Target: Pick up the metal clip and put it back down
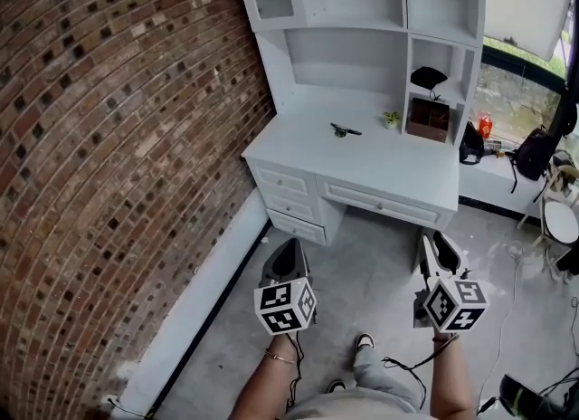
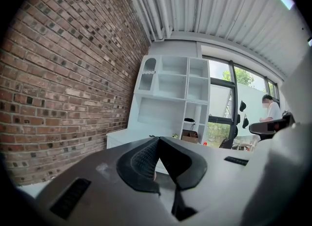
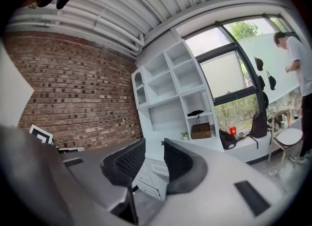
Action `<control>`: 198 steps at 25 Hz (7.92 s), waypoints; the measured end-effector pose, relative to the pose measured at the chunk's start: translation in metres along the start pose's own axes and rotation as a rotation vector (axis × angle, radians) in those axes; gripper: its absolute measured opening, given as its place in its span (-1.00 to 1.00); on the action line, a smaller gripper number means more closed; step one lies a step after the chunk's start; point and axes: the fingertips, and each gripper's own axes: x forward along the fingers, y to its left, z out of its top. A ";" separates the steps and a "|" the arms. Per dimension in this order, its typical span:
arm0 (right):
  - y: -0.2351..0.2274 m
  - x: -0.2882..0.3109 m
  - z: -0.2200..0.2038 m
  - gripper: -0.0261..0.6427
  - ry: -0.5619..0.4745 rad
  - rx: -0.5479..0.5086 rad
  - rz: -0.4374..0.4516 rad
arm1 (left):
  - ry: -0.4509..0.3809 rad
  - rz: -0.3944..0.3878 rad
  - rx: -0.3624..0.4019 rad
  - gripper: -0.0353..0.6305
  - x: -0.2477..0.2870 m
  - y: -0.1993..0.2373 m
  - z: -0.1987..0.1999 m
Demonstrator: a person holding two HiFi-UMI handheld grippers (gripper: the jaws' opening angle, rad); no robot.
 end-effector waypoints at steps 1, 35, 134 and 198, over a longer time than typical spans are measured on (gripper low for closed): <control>-0.005 0.010 0.002 -0.56 0.000 -0.003 0.003 | 0.002 0.004 0.004 -0.88 0.010 0.000 0.001; -0.089 0.268 0.025 -0.59 0.073 -0.028 0.098 | -0.009 0.069 -0.014 -0.88 0.268 0.015 0.031; -0.060 0.751 -0.187 -0.65 0.741 -0.887 0.305 | 0.256 0.228 -0.215 -0.88 0.594 0.285 -0.074; -0.111 0.535 0.054 -0.90 0.228 -0.260 -0.341 | 0.151 -0.374 0.005 -0.88 0.600 0.050 0.083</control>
